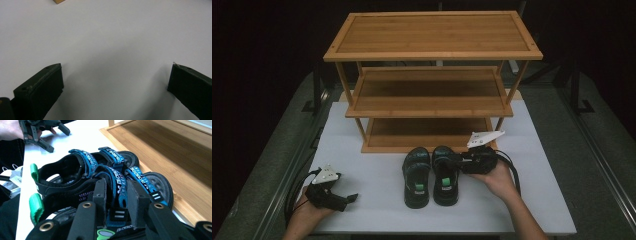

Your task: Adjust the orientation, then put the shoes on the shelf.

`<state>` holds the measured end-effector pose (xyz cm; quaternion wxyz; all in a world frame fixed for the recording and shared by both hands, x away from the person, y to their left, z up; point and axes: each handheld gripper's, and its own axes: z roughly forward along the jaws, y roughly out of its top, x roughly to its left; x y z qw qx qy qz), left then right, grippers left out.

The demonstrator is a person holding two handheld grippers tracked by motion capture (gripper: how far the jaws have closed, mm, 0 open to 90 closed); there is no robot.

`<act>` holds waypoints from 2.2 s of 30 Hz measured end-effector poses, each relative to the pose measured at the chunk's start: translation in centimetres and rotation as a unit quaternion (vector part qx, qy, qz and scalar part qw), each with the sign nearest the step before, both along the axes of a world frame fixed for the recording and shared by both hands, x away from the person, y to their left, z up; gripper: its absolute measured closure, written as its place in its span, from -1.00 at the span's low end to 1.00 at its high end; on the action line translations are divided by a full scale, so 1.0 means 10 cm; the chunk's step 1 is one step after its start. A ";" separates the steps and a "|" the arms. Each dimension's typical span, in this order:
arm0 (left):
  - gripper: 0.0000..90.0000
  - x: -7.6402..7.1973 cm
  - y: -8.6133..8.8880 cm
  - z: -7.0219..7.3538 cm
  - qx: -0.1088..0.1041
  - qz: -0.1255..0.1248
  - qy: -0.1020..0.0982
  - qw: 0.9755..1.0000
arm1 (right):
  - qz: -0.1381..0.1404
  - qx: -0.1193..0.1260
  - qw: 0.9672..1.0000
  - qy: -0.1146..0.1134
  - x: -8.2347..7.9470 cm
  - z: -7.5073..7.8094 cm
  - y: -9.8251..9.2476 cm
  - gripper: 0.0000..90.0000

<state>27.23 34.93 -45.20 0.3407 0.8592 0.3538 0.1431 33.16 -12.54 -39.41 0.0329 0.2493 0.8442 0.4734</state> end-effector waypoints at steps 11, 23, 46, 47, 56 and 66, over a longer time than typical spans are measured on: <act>-1.00 0.00 0.00 0.00 0.001 0.000 0.000 1.000 | 0.000 -0.003 1.000 0.005 -0.04 -0.08 0.05 0.51; -1.00 0.01 -0.05 0.07 -0.033 -0.008 0.003 0.999 | -0.011 -0.001 1.000 -0.005 -0.11 0.00 -0.01 0.02; -0.68 0.30 -1.01 0.64 -0.067 -0.142 -0.022 0.987 | -0.012 -0.001 1.000 -0.005 -0.13 0.03 -0.04 0.02; -0.67 0.31 -1.05 0.65 -0.066 -0.146 -0.024 0.987 | -0.011 -0.002 1.000 -0.005 -0.13 0.03 -0.05 0.03; -0.28 0.45 -1.39 0.71 -0.078 -0.197 -0.013 0.977 | -0.008 0.000 1.000 0.000 -0.12 0.00 -0.06 0.13; 0.15 0.58 -1.69 0.61 -0.064 -0.223 0.012 0.973 | -0.002 -0.010 1.000 0.013 -0.11 -0.08 0.00 0.24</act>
